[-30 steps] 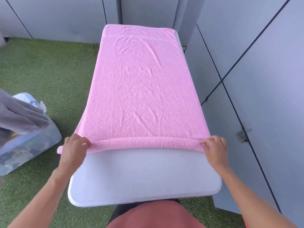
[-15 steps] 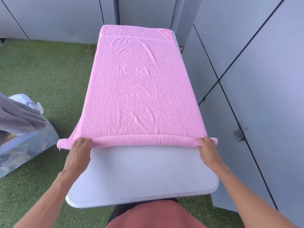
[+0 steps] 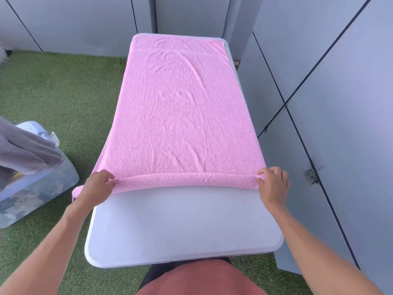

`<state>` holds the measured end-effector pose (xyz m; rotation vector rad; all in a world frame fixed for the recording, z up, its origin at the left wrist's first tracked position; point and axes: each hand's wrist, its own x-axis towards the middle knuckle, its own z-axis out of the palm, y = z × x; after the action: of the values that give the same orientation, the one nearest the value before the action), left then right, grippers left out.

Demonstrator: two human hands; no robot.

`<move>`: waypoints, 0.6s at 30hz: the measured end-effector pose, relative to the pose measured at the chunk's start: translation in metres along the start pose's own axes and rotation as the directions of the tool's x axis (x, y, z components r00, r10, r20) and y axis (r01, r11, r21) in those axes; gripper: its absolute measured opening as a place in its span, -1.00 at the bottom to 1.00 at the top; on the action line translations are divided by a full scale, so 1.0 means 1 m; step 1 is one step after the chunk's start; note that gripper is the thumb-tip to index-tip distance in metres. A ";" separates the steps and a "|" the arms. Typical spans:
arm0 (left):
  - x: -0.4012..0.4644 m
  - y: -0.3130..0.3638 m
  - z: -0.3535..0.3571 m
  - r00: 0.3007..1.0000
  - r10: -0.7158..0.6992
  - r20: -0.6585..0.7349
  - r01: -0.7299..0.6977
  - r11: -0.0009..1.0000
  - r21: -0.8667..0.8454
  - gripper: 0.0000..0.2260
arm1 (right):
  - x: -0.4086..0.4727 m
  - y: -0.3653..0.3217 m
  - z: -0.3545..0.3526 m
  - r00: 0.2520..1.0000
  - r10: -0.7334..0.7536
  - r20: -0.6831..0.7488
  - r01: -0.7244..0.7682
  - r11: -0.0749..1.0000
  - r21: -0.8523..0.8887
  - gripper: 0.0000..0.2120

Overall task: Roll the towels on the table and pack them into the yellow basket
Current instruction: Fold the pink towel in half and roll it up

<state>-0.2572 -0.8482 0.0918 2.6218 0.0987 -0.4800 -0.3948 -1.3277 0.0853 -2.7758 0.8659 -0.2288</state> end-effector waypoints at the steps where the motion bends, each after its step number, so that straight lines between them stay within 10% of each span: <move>1: -0.004 0.001 0.004 0.998 -0.005 -0.065 0.004 1.000 -0.010 -0.86 | -0.006 -0.001 0.004 0.999 0.014 -0.047 -0.015 1.000 -0.012 -0.91; 10: -0.030 -0.015 0.028 0.945 0.205 -0.253 -0.198 0.979 0.054 -0.84 | -0.015 0.030 0.013 0.934 -0.287 0.212 0.260 0.954 0.147 -0.58; 18: -0.027 -0.017 0.018 0.960 0.205 -0.191 -0.206 0.978 0.019 -0.84 | 0.037 0.031 -0.015 0.765 -0.230 0.602 0.259 0.965 0.039 -0.81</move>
<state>-0.2907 -0.8406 0.0789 2.6340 -0.1112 -0.1537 -0.3847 -1.3761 0.0943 -2.7147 0.3419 0.6234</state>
